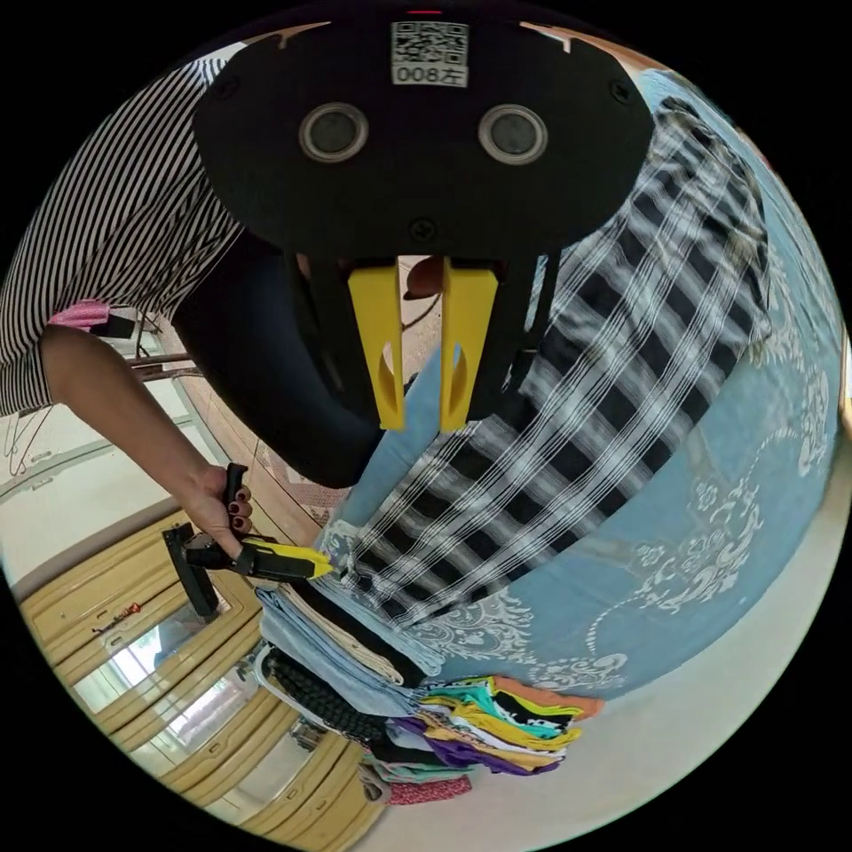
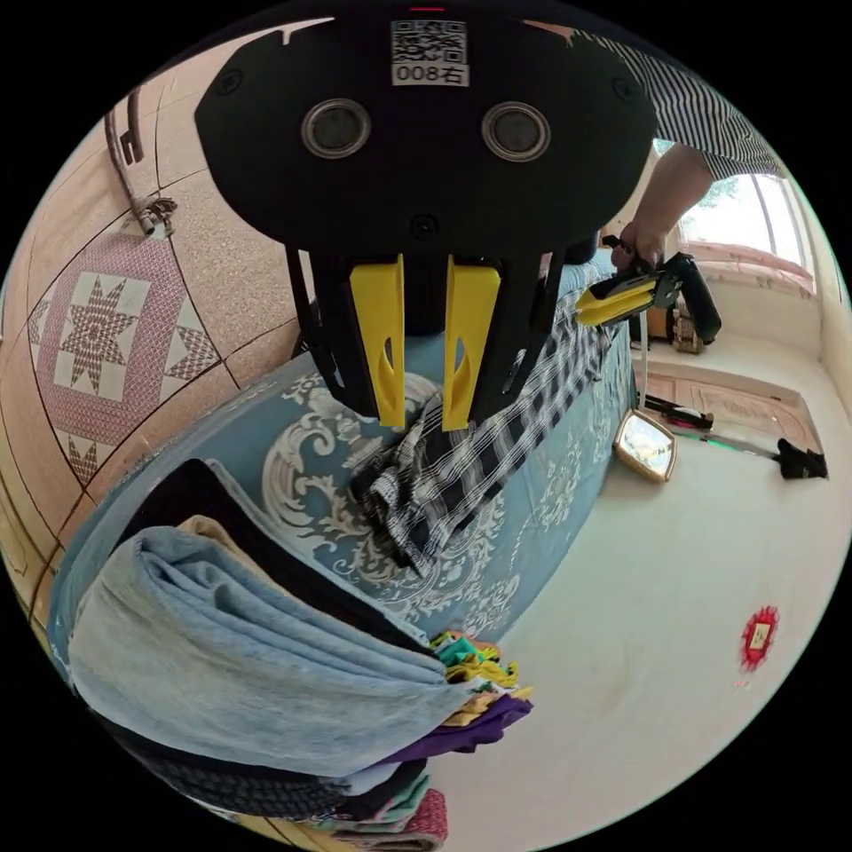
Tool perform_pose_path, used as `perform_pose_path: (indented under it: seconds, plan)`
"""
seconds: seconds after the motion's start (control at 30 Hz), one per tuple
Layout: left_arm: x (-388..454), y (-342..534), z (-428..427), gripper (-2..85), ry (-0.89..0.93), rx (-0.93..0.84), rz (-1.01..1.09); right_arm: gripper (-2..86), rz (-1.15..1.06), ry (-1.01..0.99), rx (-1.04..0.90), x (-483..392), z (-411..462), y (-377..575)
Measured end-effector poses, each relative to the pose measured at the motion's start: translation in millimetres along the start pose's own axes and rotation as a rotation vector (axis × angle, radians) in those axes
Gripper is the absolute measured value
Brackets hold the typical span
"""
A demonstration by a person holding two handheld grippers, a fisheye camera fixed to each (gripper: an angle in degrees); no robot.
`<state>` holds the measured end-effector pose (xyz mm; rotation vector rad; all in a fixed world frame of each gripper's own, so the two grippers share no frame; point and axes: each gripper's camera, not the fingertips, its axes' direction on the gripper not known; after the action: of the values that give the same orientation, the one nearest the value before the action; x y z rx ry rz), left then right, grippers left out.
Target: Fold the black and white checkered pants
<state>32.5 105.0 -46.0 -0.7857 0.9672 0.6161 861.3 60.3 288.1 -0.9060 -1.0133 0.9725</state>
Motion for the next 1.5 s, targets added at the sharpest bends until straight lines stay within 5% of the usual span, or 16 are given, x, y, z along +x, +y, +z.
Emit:
perform_pose_path:
  seconds: [0.43,0.7,1.5]
  plan:
    - [32,-265,111,8.2,-0.028,-0.091,0.214,9.2,-0.022,0.137,0.027,40,-98,-51]
    - [47,-386,176,9.5,-0.017,-0.15,0.295,9.9,-0.046,0.045,0.045,50,-157,-55]
    - [73,-519,234,8.3,-0.046,-0.311,0.482,8.2,-0.023,0.034,0.009,60,-208,-63]
